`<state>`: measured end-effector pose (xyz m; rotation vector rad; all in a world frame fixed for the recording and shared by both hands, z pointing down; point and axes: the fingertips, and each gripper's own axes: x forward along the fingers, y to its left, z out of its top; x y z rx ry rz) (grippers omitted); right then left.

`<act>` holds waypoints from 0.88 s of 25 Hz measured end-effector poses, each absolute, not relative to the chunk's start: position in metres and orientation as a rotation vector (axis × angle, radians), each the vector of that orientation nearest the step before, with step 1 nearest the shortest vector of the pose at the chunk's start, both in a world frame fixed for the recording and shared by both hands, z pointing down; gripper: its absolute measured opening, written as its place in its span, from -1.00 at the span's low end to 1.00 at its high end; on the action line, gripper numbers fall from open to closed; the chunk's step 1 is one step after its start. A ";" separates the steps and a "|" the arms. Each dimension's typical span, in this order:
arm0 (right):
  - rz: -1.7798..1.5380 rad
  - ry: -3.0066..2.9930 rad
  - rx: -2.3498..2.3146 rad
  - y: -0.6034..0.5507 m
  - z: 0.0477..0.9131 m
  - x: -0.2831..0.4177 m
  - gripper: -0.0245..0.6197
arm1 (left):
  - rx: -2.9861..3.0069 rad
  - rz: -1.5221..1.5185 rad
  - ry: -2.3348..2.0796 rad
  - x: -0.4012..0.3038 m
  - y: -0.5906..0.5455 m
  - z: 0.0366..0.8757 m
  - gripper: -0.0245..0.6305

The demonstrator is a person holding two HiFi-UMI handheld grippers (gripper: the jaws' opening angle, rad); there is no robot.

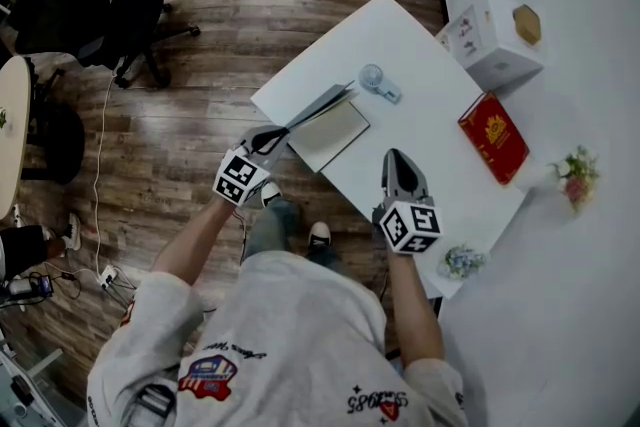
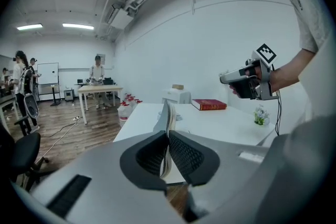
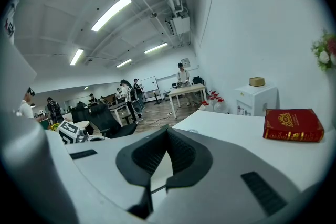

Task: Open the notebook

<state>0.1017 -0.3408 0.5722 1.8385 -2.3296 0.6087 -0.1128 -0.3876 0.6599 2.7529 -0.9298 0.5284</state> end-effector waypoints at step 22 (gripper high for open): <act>0.656 -2.294 1.874 -0.418 0.583 0.056 -0.94 | 2.484 0.493 -1.071 -0.208 -0.493 0.703 -0.85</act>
